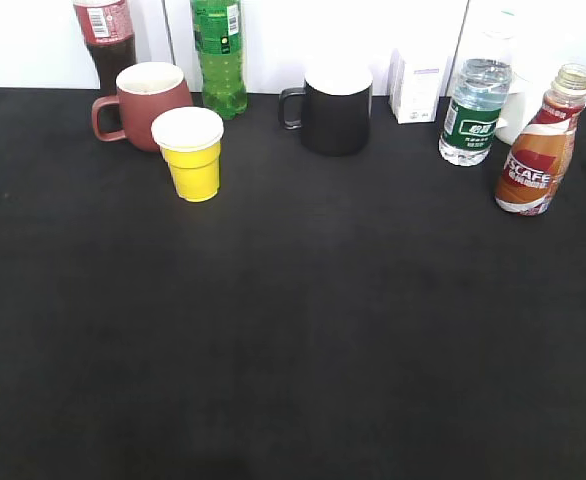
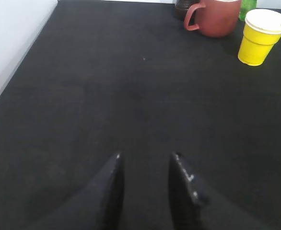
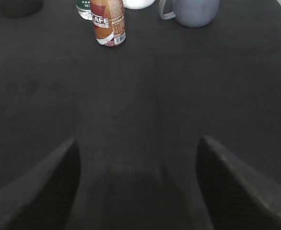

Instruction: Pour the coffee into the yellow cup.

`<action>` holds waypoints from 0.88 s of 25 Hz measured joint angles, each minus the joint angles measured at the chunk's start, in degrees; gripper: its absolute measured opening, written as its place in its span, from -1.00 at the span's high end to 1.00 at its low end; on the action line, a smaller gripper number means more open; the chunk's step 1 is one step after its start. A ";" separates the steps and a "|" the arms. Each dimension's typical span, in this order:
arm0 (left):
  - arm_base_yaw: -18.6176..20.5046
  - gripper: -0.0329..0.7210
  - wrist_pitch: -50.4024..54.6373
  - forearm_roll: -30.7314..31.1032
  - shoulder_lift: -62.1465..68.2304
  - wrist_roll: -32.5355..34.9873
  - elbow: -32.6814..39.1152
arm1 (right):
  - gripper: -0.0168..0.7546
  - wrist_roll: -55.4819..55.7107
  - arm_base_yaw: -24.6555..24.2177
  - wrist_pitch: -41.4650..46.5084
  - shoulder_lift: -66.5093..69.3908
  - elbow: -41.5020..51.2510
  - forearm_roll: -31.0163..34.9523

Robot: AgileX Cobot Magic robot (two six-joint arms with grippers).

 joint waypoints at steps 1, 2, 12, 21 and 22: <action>0.00 0.26 0.00 0.00 0.00 0.00 0.00 | -0.57 0.00 0.00 0.00 0.00 0.00 0.00; 0.00 0.26 0.00 0.00 0.00 0.00 0.00 | -0.57 0.00 0.00 0.00 0.00 0.00 0.00; 0.00 0.18 -0.07 0.00 0.76 0.00 0.00 | -0.57 0.00 0.00 0.00 0.00 0.00 0.00; -3.44 -0.56 -52.18 -2.76 29.28 7.54 -2.38 | -0.57 0.00 0.00 0.00 0.00 0.00 0.00; -5.69 -0.54 -58.03 -2.33 33.59 7.60 -2.33 | -0.57 0.00 0.00 0.00 0.00 0.00 0.00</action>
